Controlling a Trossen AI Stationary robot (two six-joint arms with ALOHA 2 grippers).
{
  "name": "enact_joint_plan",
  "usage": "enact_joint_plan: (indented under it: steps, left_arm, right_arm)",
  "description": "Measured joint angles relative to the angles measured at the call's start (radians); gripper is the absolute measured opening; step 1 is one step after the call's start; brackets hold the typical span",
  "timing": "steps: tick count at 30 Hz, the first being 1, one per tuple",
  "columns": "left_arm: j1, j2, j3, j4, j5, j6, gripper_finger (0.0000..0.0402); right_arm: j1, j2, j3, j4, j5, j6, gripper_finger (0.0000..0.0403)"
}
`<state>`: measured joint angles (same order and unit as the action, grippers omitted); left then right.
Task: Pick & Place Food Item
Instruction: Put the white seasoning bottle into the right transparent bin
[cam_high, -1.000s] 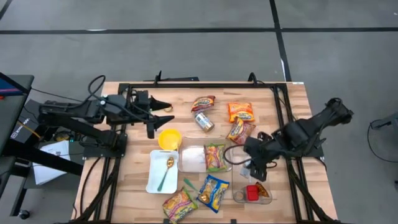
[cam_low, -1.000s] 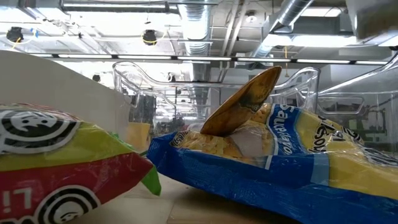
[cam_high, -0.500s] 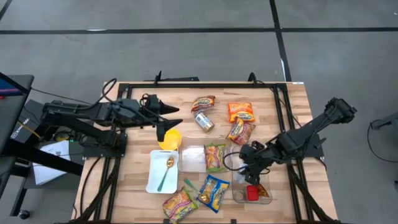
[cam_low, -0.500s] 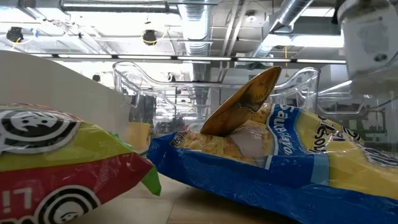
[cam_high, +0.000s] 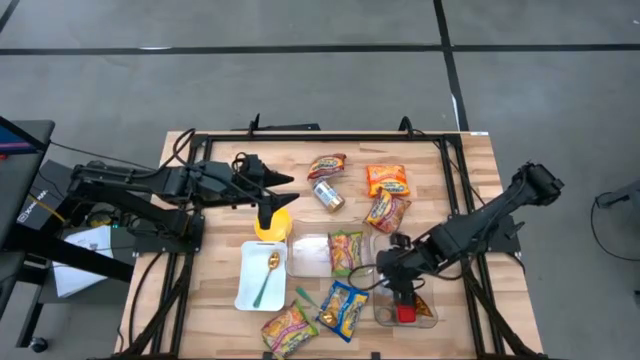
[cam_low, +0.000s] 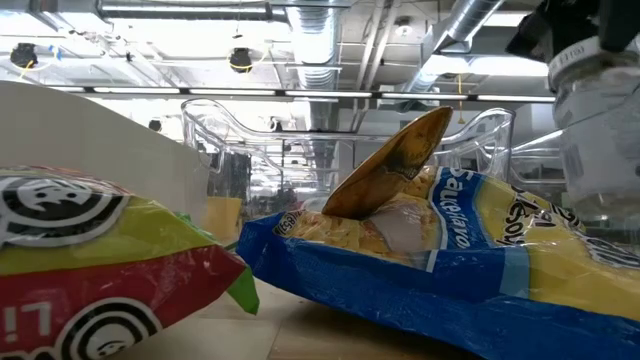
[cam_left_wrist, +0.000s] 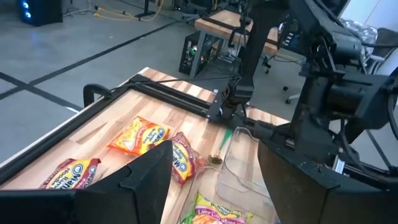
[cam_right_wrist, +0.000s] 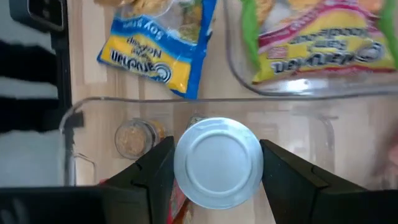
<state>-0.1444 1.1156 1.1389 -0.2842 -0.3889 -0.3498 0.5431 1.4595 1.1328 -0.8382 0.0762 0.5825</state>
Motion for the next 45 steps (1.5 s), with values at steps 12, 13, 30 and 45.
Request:
enact_joint_plan:
  steps: [12, 13, 30, 45]
  left_arm:
    - [0.0, 0.0, 0.0, -0.005, 0.0, -0.051, 0.0226]
    - [0.0, 0.0, 0.0, -0.005, 0.0, -0.051, 0.0226]
    - [0.0, 0.0, 0.0, -0.003, 0.0, -0.064, 0.0225]
    - [0.0, 0.0, 0.0, 0.002, 0.001, -0.079, 0.0214]
  right_arm:
    - [0.03, 0.035, 0.0, 0.042, -0.024, -0.183, 0.019]
    - [0.036, 0.035, 0.0, 0.048, -0.024, -0.201, 0.019]
    - [0.069, 0.102, 0.0, 0.074, 0.002, -0.276, 0.019]
    - [0.077, 0.116, 0.001, 0.101, -0.005, -0.186, 0.0202]
